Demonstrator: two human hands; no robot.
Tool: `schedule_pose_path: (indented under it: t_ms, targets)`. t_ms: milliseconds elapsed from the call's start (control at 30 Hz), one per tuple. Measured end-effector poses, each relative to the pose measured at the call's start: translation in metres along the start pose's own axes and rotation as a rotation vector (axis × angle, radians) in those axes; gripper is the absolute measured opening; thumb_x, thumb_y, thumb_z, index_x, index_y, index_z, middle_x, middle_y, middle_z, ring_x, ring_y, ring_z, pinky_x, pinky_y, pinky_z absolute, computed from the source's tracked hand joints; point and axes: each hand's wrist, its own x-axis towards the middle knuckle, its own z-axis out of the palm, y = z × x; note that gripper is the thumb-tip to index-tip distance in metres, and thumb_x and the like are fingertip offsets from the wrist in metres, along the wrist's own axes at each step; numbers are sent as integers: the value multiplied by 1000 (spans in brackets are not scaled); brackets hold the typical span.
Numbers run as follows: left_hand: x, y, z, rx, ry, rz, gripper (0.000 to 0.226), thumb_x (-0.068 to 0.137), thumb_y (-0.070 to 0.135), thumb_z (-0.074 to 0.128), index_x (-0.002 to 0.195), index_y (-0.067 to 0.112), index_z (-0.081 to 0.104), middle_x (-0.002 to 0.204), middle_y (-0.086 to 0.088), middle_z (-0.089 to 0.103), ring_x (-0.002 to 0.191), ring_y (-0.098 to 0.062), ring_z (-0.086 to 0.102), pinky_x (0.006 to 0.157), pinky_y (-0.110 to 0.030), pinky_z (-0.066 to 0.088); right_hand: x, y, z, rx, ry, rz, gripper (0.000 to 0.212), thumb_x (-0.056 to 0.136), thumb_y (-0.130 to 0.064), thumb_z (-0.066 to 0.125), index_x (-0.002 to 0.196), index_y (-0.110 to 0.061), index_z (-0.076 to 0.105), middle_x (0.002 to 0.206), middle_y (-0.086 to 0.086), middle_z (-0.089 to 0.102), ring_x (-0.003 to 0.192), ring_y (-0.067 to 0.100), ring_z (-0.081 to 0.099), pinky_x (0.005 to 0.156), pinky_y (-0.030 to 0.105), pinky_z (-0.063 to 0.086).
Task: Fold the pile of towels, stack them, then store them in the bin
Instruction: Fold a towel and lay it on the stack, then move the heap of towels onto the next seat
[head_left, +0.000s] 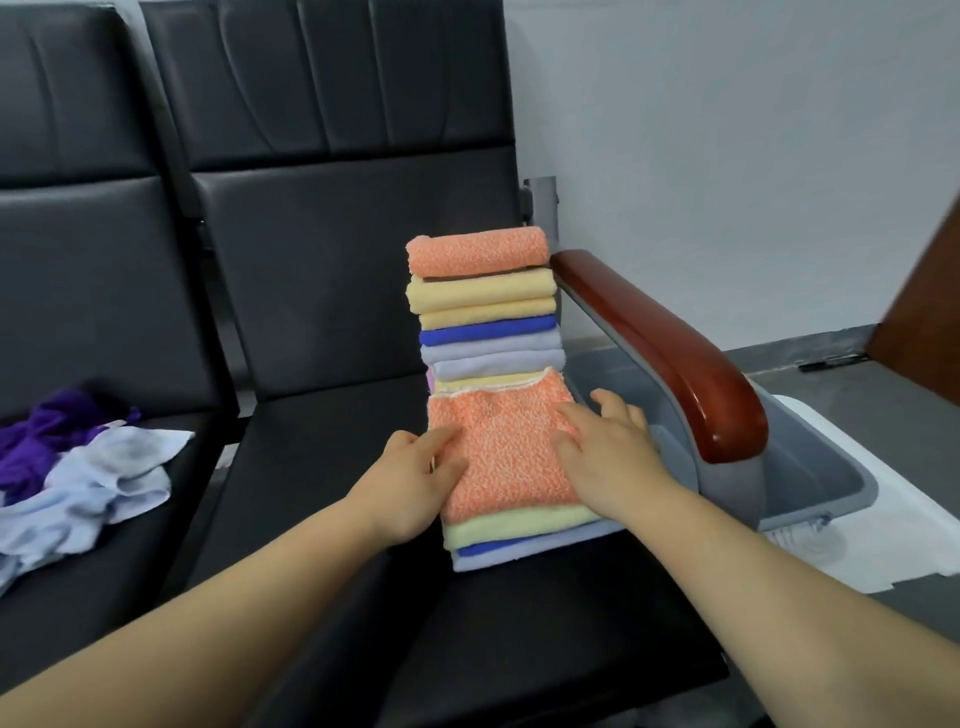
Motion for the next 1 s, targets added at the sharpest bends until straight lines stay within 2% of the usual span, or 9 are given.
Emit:
schedule_pose_path:
  t_ms: [100, 333, 500, 567, 667, 733, 833, 900, 1000]
  targets:
    - [-12, -7, -21, -11, 55, -4, 60, 100, 59, 47, 155, 43, 30, 133, 5, 42, 105, -4, 55, 92, -24, 38, -9, -20, -6, -41, 40, -87, 52, 106, -51, 38, 155, -32, 43, 166, 3, 23, 150, 28, 20, 121, 47, 24]
    - [-61, -81, -96, 83, 184, -182, 72, 92, 53, 64, 154, 38, 31, 142, 2, 40, 105, -14, 61, 95, -36, 52, -32, -132, 30, -17, -51, -383, 52, 103, -51, 50, 151, -33, 47, 161, -6, 36, 148, 19, 33, 122, 40, 30]
    - [-105, -153, -151, 241, 164, -407, 78, 85, 49, 72, 153, 30, 37, 146, -9, 45, 132, -27, 48, 106, -38, 42, -37, -207, 77, 15, -250, -532, 50, 102, -45, 56, 149, -32, 49, 158, -10, 37, 145, 18, 37, 117, 39, 39]
    - [-130, -193, -176, 285, 155, -491, 68, 84, 43, 74, 143, 19, 50, 133, -7, 57, 122, -24, 55, 97, -32, 45, -34, -245, 101, 21, -323, -569, 47, 101, -45, 57, 146, -32, 51, 155, -11, 39, 141, 18, 41, 112, 40, 44]
    - [-153, -232, -206, 291, 157, -585, 34, 87, 30, 73, 111, 8, 66, 98, -3, 66, 91, -19, 61, 67, -20, 40, -29, -294, 132, 18, -378, -605, 42, 100, -41, 57, 140, -30, 56, 147, -9, 46, 134, 18, 46, 108, 36, 45]
    - [-163, -250, -226, 291, 194, -650, 12, 92, 26, 66, 93, 17, 60, 93, 1, 60, 99, -19, 62, 73, -21, 37, -27, -327, 151, 19, -406, -623, 41, 99, -40, 58, 138, -30, 57, 141, -7, 49, 129, 18, 50, 105, 36, 46]
    - [-173, -276, -247, 204, 275, -693, 15, 98, 29, 60, 107, 27, 49, 110, 5, 53, 107, -16, 53, 93, -20, 35, -21, -370, 176, 47, -434, -628, 39, 98, -33, 59, 137, -27, 60, 139, -6, 51, 124, 18, 55, 100, 31, 46]
    - [-177, -295, -252, 117, 319, -683, 34, 94, 30, 69, 125, 21, 59, 122, -1, 61, 112, -21, 57, 94, -24, 39, -14, -397, 191, 85, -405, -611, 38, 97, -28, 60, 134, -25, 62, 140, -3, 52, 122, 19, 57, 99, 30, 47]
    - [-178, -310, -249, 54, 325, -654, 54, 91, 33, 73, 140, 18, 56, 135, -6, 62, 122, -25, 59, 93, -28, 42, 1, -430, 212, 72, -382, -569, 45, 96, -29, 60, 141, -25, 55, 143, 2, 47, 121, 26, 58, 99, 35, 50]
